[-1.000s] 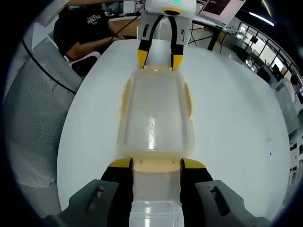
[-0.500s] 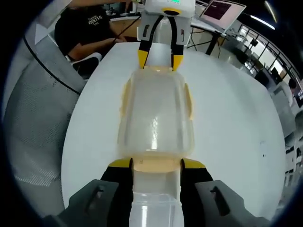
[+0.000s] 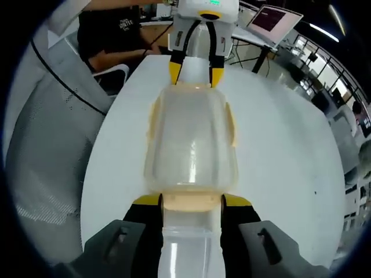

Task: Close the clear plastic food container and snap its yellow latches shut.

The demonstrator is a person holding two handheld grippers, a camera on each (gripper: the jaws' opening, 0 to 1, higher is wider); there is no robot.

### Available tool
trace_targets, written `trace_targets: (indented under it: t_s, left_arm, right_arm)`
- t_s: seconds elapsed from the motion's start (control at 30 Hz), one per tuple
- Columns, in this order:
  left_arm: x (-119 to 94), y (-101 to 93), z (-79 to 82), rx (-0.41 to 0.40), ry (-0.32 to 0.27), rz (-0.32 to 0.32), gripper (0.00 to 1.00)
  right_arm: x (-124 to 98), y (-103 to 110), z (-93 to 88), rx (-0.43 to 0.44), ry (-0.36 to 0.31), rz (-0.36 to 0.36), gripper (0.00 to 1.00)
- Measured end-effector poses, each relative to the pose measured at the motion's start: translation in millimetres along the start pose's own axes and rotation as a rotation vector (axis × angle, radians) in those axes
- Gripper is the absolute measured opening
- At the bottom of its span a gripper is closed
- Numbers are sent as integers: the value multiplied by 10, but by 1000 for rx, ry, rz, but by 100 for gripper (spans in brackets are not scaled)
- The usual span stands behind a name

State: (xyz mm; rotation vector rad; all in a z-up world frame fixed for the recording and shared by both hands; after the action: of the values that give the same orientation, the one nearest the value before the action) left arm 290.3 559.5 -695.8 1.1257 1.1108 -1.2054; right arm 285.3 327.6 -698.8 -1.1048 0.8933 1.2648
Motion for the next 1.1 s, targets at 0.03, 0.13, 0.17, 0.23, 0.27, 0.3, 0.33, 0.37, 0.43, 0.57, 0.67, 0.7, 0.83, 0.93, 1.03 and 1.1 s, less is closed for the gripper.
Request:
trace_targets:
  t_s: [0.03,0.13,0.17,0.23,0.27,0.3,0.33,0.37,0.43,0.57,0.67,0.7,0.83,0.93,1.03,1.1]
  left_arm:
    - [-11,-3,15,0,0,2,33]
    - [-49,-24,91,2,1,6,33]
    - [-55,-25,110,0,0,5,33]
    - [-62,-25,159,-3,-6,8,33]
    - [-63,-30,180,-4,-5,8,33]
    - [-68,-37,203,-4,-4,8,33]
    - [-82,-45,232,-5,-6,7,33]
    - [-93,-51,255,-7,-9,6,33]
    - [-111,-57,313,-4,-11,9,33]
    - [-131,-47,430,4,-11,13,34]
    - [-148,-39,518,12,-12,14,34]
    - [-154,-38,537,14,-14,14,34]
    - [-164,-21,660,19,-21,8,34]
    - [-162,-15,745,25,-24,7,34]
    - [-155,-12,820,31,-25,1,34]
    - [-154,-10,870,34,-27,-1,34]
  right_arm:
    - [-14,2,-11,0,-1,-1,34]
    - [-62,11,-63,0,-1,-4,34]
    - [-70,13,-78,-1,0,-7,34]
    - [-95,10,-120,-2,6,-13,34]
    - [-117,11,-146,-2,4,-15,34]
    - [-131,13,-163,-2,5,-16,34]
    - [-147,19,-188,-4,8,-17,34]
    - [-151,21,-198,-4,9,-17,34]
    - [-170,28,-245,-2,14,-19,34]
    - [-234,35,-340,4,16,-24,34]
    - [-284,44,-409,11,17,-28,34]
    - [-297,46,-432,13,19,-28,34]
    - [-355,54,-547,22,25,-29,34]
    - [-400,67,-633,27,31,-29,34]
    - [-426,84,-693,30,37,-28,34]
    - [-447,97,-739,33,41,-28,34]
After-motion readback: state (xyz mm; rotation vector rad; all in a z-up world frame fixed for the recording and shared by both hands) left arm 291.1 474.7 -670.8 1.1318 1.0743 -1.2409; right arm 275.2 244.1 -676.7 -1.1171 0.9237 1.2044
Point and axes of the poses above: the point that each gripper's makers call its tool centre point, and the gripper's own axes: x roughly forward along the fingers, y roughly to its left, z roughly out of its top, the point moved 9 cm from there along -x, roughly backward along the fingers, and after that the axes turned 14 degrees about y, right-handed, at the moved point
